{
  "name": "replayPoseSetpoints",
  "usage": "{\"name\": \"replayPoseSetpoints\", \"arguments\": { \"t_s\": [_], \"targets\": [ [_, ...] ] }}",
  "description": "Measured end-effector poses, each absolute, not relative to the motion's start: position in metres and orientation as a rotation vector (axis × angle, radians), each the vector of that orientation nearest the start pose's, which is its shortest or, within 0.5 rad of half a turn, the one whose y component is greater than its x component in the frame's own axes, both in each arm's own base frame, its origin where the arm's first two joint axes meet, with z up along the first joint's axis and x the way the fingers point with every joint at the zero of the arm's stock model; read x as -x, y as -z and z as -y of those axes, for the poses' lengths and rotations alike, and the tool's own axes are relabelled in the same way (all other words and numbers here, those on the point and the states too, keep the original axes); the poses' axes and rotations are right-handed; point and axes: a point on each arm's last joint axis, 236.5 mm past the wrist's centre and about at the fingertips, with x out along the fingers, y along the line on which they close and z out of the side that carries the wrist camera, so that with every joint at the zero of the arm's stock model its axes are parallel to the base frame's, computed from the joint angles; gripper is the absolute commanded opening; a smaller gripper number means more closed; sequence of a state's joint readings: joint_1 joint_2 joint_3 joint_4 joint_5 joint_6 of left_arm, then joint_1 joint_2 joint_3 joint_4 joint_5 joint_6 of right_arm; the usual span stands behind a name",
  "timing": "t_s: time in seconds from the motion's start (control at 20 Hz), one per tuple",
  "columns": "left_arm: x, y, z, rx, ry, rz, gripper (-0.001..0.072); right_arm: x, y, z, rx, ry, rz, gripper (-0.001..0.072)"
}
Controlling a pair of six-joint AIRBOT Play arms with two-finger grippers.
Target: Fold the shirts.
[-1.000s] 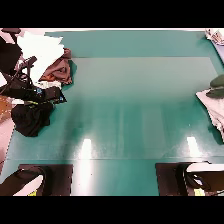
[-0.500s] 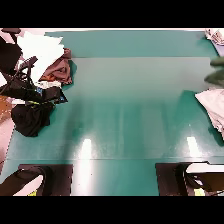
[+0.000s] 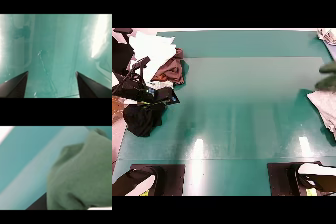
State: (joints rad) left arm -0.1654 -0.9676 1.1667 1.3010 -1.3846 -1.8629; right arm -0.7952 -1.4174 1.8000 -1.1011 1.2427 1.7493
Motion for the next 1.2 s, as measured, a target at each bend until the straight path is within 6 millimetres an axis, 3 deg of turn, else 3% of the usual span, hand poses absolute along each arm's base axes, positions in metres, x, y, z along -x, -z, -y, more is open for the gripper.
{"name": "replayPoseSetpoints", "arguments": {
  "t_s": [0.25,0.5,0.55,0.65,0.7,0.75,0.85,1.0,1.1,1.2],
  "targets": [
    [-0.299,-0.11,0.113,0.344,0.181,-1.241,0.0699,-0.348,-0.158,0.271,-0.893,0.568,-0.783,0.0018],
    [-0.299,-0.11,0.113,0.338,0.186,-1.24,0.0699,-0.246,-0.119,0.264,-0.968,0.811,-0.983,0.0027],
    [-0.298,-0.11,0.113,0.337,0.186,-1.241,0.07,-0.227,-0.111,0.261,-0.982,0.855,-1.018,0.0095],
    [-0.298,-0.11,0.113,0.335,0.187,-1.24,0.07,-0.192,-0.093,0.255,-1.021,0.94,-1.081,0.0395],
    [-0.299,-0.11,0.113,0.335,0.189,-1.24,0.0699,-0.175,-0.083,0.253,-1.04,0.98,-1.115,0.0477],
    [-0.299,-0.11,0.113,0.333,0.19,-1.24,0.07,-0.161,-0.074,0.25,-1.06,1.01,-1.142,0.053],
    [-0.299,-0.11,0.113,0.332,0.191,-1.238,0.07,-0.136,-0.06,0.246,-1.09,1.072,-1.195,0.0556],
    [-0.3,-0.111,0.113,0.331,0.193,-1.231,0.07,-0.117,-0.061,0.248,-1.101,1.128,-1.208,0.0624],
    [-0.301,-0.111,0.113,0.329,0.194,-1.227,0.07,-0.116,-0.081,0.261,-1.056,1.154,-1.159,0.0624],
    [-0.303,-0.112,0.113,0.325,0.198,-1.22,0.07,-0.122,-0.117,0.281,-0.952,1.181,-1.07,0.0623]
  ]
}}
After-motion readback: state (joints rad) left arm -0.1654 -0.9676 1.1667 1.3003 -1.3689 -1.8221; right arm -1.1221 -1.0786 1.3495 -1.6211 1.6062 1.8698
